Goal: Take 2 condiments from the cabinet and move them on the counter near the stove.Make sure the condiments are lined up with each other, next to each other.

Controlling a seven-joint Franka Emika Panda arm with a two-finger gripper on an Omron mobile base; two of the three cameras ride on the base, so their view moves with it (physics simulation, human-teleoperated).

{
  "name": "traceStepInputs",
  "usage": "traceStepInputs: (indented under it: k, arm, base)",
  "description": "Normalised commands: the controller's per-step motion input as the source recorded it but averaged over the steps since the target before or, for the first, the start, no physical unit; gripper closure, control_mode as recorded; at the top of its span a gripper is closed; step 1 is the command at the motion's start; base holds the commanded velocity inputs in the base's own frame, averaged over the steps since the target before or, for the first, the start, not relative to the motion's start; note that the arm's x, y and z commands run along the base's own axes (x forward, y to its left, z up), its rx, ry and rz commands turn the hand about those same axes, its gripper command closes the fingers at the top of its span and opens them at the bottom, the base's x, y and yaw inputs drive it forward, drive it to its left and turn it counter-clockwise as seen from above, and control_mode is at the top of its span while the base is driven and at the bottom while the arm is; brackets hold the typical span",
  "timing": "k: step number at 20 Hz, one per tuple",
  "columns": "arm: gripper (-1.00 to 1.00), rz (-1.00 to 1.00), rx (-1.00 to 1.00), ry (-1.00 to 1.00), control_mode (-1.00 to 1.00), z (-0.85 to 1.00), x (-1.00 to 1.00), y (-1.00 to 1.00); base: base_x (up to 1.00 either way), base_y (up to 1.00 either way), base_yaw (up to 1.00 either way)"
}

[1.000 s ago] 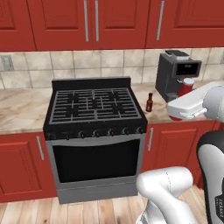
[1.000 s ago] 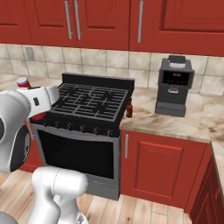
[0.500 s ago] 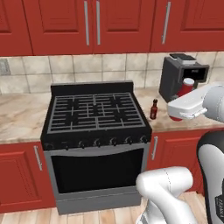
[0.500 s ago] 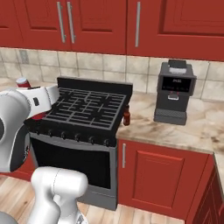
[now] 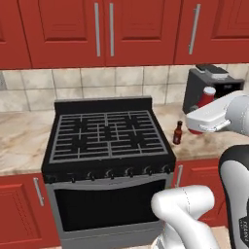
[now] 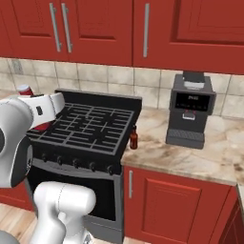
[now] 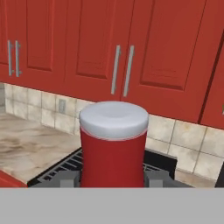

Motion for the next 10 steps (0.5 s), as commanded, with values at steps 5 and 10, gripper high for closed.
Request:
traceStepInputs:
  k: [5, 10]
  arm:
    - [1.00, 0.00, 0.00, 0.00, 1.00, 0.00, 0.00, 0.00]
    - [1.00, 0.00, 0.00, 0.00, 1.00, 0.00, 0.00, 0.00]
  base:
    - [0.50, 0.07, 0.00]
    - [0.48, 0.05, 0.00]
